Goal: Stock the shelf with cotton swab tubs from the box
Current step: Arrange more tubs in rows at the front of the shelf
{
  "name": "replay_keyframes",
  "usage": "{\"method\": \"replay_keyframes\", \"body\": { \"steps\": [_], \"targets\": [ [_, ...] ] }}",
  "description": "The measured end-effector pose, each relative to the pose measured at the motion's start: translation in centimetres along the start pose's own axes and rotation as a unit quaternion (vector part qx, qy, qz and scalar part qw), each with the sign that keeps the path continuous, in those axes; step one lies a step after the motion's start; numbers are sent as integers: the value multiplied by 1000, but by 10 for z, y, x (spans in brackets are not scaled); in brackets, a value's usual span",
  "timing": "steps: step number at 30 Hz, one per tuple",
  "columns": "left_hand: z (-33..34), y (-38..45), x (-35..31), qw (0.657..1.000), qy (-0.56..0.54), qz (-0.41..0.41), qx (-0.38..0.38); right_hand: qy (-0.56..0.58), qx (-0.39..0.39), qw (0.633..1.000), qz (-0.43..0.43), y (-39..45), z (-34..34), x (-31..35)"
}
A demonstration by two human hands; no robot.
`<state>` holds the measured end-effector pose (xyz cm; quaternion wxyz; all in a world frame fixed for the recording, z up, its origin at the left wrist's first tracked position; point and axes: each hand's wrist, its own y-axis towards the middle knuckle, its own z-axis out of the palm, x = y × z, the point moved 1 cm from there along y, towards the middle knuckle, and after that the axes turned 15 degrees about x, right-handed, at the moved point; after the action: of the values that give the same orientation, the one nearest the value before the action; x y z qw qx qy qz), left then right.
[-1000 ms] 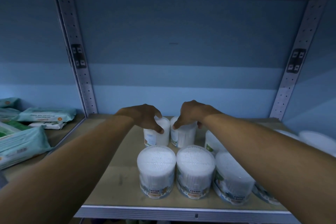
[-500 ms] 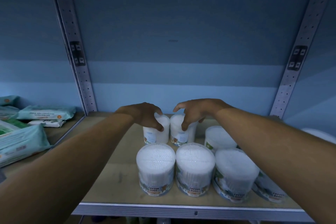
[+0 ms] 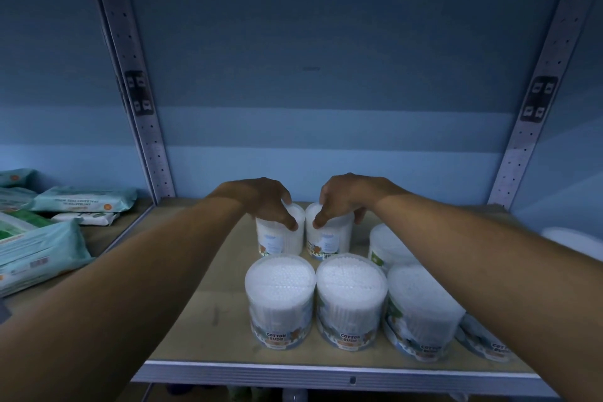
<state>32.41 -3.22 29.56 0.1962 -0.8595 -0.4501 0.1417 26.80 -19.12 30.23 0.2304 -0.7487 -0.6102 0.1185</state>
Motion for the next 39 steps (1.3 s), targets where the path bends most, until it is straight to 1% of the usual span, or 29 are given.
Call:
{"method": "replay_keyframes", "body": {
  "steps": [3, 7, 10, 12, 14, 17, 21, 24, 31, 34, 37, 39],
  "targets": [
    [0, -2, -3, 1000, -18, -13, -8, -2, 3, 1000, -19, -1, -1, 0],
    [3, -2, -4, 998, -33, -50, -25, -4, 27, 998, -58, 0, -1, -2],
    [7, 0, -3, 996, -26, -72, -53, -19, 33, 997, -68, -1, -2, -3],
    [8, 6, 0, 995, -18, -72, -59, -23, 31, 997, -70, -2, -3, -1],
    [7, 12, 6, 997, -33, -54, -33, -20, 17, 997, -70, -5, -3, 1],
    [4, 15, 13, 994, -104, -29, 34, -31, -8, 997, -68, -6, -3, 3],
    [3, 16, 16, 992, -121, -14, 35, -41, -24, 996, -70, -5, -1, 2],
    [2, 17, 14, 991, -132, -14, 33, -33, -16, 997, -67, -3, -2, 1],
    [4, 11, -1, 994, -100, -43, -4, -43, 5, 996, -81, 4, -2, -8],
    [11, 14, -3, 994, -83, -61, -36, -42, 13, 995, -87, 7, -2, -15],
    [12, 17, -5, 995, -41, -61, -70, -10, 8, 995, -97, 7, -3, -20],
    [8, 20, -3, 997, -43, -43, -49, 1, -2, 995, -97, 7, -3, -20]
  ]
}}
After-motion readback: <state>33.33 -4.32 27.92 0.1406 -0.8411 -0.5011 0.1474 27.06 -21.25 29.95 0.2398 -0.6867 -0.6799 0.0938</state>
